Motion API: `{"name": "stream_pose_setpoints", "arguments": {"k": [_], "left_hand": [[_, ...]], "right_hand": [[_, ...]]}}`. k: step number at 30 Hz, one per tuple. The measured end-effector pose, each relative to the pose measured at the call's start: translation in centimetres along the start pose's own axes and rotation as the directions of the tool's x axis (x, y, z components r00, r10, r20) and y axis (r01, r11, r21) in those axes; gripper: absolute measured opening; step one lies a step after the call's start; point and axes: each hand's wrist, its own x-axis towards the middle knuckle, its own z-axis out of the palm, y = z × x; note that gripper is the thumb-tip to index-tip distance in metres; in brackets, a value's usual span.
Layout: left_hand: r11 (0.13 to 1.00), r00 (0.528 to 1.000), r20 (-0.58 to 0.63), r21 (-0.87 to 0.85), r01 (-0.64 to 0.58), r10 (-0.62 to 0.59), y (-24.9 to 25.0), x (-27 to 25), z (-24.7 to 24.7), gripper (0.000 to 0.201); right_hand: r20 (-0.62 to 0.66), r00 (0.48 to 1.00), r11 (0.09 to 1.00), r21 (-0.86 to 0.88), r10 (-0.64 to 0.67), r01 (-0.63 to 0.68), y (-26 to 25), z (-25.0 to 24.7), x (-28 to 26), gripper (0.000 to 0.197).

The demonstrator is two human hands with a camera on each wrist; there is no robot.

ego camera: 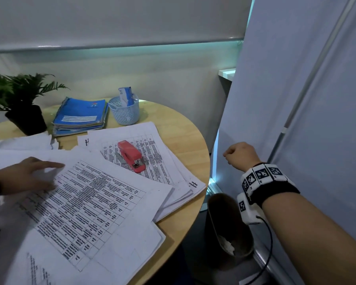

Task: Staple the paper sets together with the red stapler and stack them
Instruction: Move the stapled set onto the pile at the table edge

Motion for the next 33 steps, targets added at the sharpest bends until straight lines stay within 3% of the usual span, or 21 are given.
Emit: {"name": "stream_pose_setpoints", "arguments": {"k": [5,10,15,18,21,23,27,29,31,32,33], "left_hand": [[0.995,0.996,0.007,0.027,0.093,-0.093,6.0,-4.2,-2.1,0.055],[0.986,0.987,-0.076,-0.106,0.131,-0.140,6.1,-4.7,-2.5,0.082],[0.971,0.970,-0.213,-0.228,0.069,-0.119,6.2,-5.5,-4.1,0.068],[0.963,0.942,-0.331,-0.268,-0.037,-0.056,6.8,-6.7,-6.2,0.051],[0.944,0.888,-0.460,-0.289,-0.161,0.011,7.5,-8.4,-9.0,0.039],[0.898,0.854,-0.519,-0.363,-0.250,0.028,7.8,-10.0,-11.1,0.031],[0.841,0.735,-0.677,-0.377,-0.387,0.035,7.6,-12.1,-14.5,0.022],[0.832,0.648,-0.762,-0.361,-0.421,-0.003,6.8,-12.4,-15.4,0.022],[0.848,0.495,-0.859,-0.354,-0.394,-0.129,5.4,-12.3,-15.6,0.041],[0.833,0.442,-0.871,-0.401,-0.382,-0.217,5.0,-12.5,-15.4,0.058],[0.781,0.458,-0.837,-0.492,-0.385,-0.301,4.4,-12.5,-15.0,0.073]], "right_hand": [[0.011,0.990,0.990,0.017,-0.143,0.143,-7.9,-0.3,-0.4,0.020],[0.081,0.964,0.967,0.050,-0.253,0.250,-15.9,0.2,-1.3,0.015],[0.154,0.923,0.935,0.025,-0.354,0.354,-22.9,2.1,-2.5,0.013],[0.225,0.899,0.926,0.048,-0.375,0.374,-26.0,3.6,-3.2,0.031],[0.330,0.869,0.928,0.196,-0.367,0.318,-27.9,5.3,-3.4,0.077],[0.375,0.842,0.904,0.335,-0.387,0.267,-28.6,6.2,-3.3,0.090],[0.303,0.814,0.791,0.545,-0.495,0.278,-29.9,6.7,-3.1,0.041],[0.230,0.833,0.732,0.626,-0.503,0.268,-30.8,6.4,-3.3,0.034],[0.132,0.856,0.664,0.693,-0.500,0.281,-31.8,5.8,-3.2,0.030],[0.092,0.866,0.625,0.729,-0.492,0.278,-32.3,5.4,-3.3,0.026],[0.052,0.871,0.583,0.762,-0.489,0.282,-32.8,4.9,-3.3,0.024]]}}
